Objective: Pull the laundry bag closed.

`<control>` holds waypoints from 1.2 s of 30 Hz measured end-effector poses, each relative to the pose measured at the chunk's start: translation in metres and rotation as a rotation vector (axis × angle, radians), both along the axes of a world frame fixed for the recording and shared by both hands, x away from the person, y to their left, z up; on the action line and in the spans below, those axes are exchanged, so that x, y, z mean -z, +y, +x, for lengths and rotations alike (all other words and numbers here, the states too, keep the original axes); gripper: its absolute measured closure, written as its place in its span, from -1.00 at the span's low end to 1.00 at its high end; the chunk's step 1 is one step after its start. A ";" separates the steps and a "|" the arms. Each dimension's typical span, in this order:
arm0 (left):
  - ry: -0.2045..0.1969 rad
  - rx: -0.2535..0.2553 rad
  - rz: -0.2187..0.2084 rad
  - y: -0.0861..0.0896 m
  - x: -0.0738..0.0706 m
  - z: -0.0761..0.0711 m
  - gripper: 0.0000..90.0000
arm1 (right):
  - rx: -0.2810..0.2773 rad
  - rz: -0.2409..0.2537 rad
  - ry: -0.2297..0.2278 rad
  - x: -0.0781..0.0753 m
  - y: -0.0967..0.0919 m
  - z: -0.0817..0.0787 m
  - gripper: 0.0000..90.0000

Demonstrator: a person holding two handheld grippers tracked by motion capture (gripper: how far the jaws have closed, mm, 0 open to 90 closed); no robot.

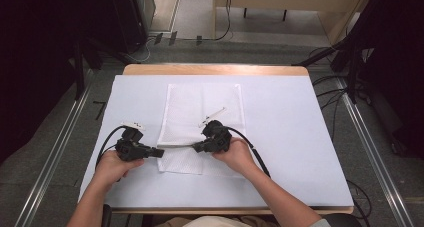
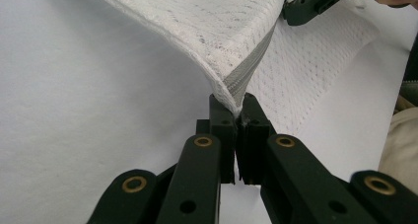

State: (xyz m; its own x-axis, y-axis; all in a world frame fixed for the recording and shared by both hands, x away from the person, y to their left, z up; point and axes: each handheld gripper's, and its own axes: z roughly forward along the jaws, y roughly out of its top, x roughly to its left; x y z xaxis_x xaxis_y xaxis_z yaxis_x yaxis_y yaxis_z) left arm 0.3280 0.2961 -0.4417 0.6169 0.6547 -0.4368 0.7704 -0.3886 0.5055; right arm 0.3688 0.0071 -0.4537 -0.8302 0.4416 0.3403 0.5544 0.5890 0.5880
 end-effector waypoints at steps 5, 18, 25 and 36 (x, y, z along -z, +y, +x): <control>0.004 0.000 0.003 0.000 0.001 0.000 0.96 | 0.001 0.011 0.006 0.000 -0.003 0.001 0.95; 0.001 -0.009 -0.010 0.002 0.000 0.000 0.96 | 0.023 -0.002 -0.010 -0.002 -0.014 0.003 0.95; 0.006 -0.010 -0.013 0.003 0.000 0.000 0.96 | 0.016 -0.003 -0.007 -0.004 -0.017 0.002 0.95; 0.014 -0.006 -0.015 0.005 0.001 0.001 0.96 | 0.022 -0.009 -0.005 -0.003 -0.023 0.002 0.95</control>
State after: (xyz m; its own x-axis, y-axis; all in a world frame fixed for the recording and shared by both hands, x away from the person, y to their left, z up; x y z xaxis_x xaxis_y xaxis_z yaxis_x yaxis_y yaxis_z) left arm 0.3293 0.3007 -0.4428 0.6069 0.6515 -0.4552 0.7797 -0.3768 0.5001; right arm 0.3711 -0.0161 -0.4509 -0.8218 0.4629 0.3322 0.5644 0.5822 0.5852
